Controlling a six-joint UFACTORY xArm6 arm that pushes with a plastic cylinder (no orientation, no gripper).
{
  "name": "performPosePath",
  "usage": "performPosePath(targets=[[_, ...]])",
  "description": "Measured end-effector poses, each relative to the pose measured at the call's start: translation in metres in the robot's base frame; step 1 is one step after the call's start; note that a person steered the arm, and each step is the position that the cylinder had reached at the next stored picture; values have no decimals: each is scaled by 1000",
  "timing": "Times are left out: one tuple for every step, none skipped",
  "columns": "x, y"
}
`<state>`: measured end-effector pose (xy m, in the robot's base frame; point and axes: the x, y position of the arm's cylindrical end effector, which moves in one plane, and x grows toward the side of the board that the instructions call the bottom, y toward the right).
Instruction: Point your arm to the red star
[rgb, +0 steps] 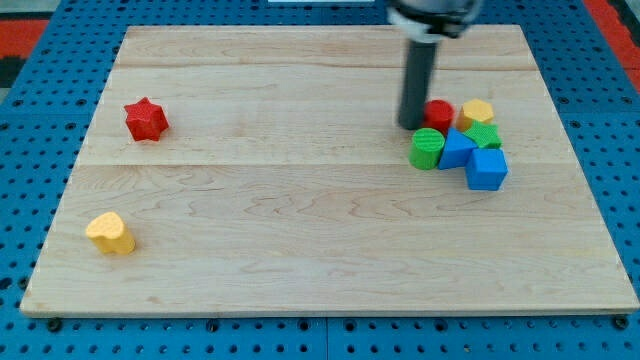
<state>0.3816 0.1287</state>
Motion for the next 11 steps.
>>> performPosePath(targets=[[-6,-36],[-67,-103],[-80,-107],[-83,-208],[-80,-313],[-75,-359],[-44,-355],[-34,-387],[-13,-407],[-10,-301],[15,-187]])
